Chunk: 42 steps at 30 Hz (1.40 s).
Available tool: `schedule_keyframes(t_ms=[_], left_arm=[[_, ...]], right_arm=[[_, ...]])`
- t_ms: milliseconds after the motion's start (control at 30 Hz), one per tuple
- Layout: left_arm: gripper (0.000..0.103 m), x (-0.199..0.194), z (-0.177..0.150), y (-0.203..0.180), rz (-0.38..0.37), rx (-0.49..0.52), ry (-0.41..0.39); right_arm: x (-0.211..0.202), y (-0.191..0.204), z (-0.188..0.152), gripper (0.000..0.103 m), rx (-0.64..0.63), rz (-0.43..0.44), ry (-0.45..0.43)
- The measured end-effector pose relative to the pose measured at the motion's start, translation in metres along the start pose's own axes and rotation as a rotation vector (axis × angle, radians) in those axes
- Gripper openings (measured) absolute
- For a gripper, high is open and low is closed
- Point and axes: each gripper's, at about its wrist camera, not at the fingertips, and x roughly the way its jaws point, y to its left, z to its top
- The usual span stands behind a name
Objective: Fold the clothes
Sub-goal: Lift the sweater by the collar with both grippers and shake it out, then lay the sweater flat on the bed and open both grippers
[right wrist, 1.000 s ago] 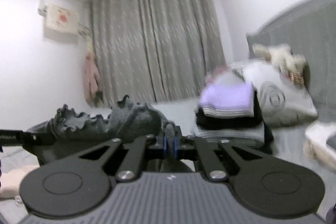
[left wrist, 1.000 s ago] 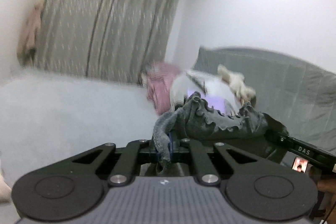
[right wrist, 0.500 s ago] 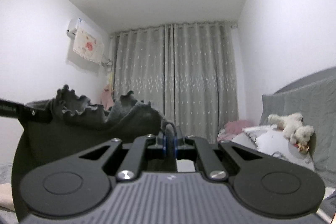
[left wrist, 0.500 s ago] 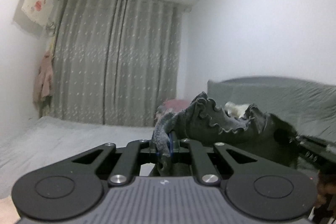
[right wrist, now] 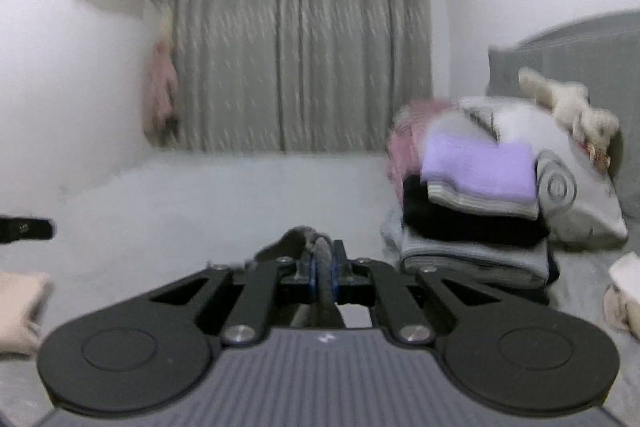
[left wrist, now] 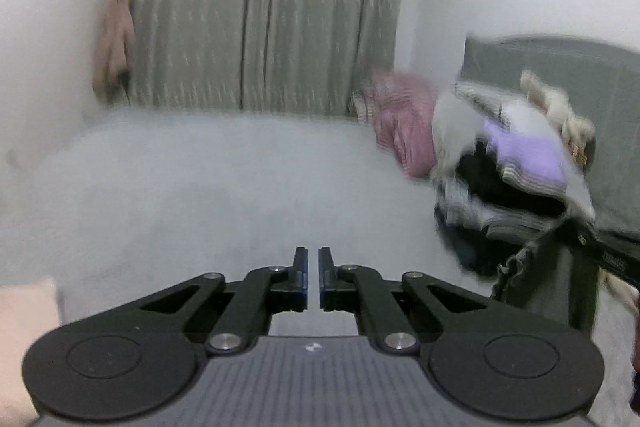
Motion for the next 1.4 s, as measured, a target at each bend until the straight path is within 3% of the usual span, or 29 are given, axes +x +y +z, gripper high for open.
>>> schedule_keyframes(t_ms=[100,133,300,400,633,700,733,833,900,933,967,1067,1167,1300,1400], left_arm=[[0.023,0.049,-0.030,0.006,-0.044,0.008,0.142],[0.034,0.060,-0.036,0.007,-0.055,0.009,0.169],[0.041,0.121,-0.073,-0.005,-0.170,0.047,0.300],[0.046,0.137,-0.080,-0.017,-0.237,0.046,0.330],[0.051,0.161,-0.080,-0.038,-0.323,0.027,0.396],[0.037,0.161,-0.080,-0.039,-0.337,0.007,0.416],[0.019,0.161,-0.081,-0.039,-0.363,-0.012,0.441],[0.003,0.165,-0.085,-0.042,-0.403,-0.046,0.488],[0.001,0.161,-0.086,-0.042,-0.376,-0.053,0.465],[0.001,0.158,-0.087,-0.042,-0.361,-0.057,0.453],[0.000,0.153,-0.087,-0.042,-0.322,-0.046,0.413],[0.000,0.140,-0.082,-0.044,-0.204,0.013,0.288],[0.000,0.129,-0.074,-0.034,-0.030,0.057,0.170],[0.000,0.120,-0.061,-0.020,0.082,0.084,0.097],[0.000,0.118,-0.044,-0.004,0.188,0.117,0.039]], right_arm=[[0.066,-0.011,-0.031,0.004,-0.035,-0.084,0.123],[0.079,-0.016,-0.039,0.004,-0.029,-0.104,0.158],[0.113,-0.049,-0.084,0.004,0.007,-0.175,0.272],[0.125,-0.070,-0.110,0.004,0.034,-0.202,0.337],[0.122,-0.105,-0.128,0.010,0.070,-0.163,0.408],[0.122,-0.109,-0.130,0.012,0.079,-0.146,0.416],[0.121,-0.112,-0.132,0.012,0.089,-0.129,0.413],[0.117,-0.124,-0.134,0.016,0.136,-0.064,0.411],[0.116,-0.129,-0.133,0.018,0.169,-0.039,0.415],[0.115,-0.130,-0.132,0.013,0.182,-0.032,0.417],[0.114,-0.132,-0.132,0.007,0.195,-0.024,0.419],[0.111,-0.127,-0.122,0.006,0.210,-0.020,0.382],[0.109,-0.108,-0.106,0.006,0.179,-0.006,0.297],[0.110,-0.061,-0.083,0.005,0.061,0.014,0.167],[0.118,-0.036,-0.072,0.005,0.009,0.012,0.123]])
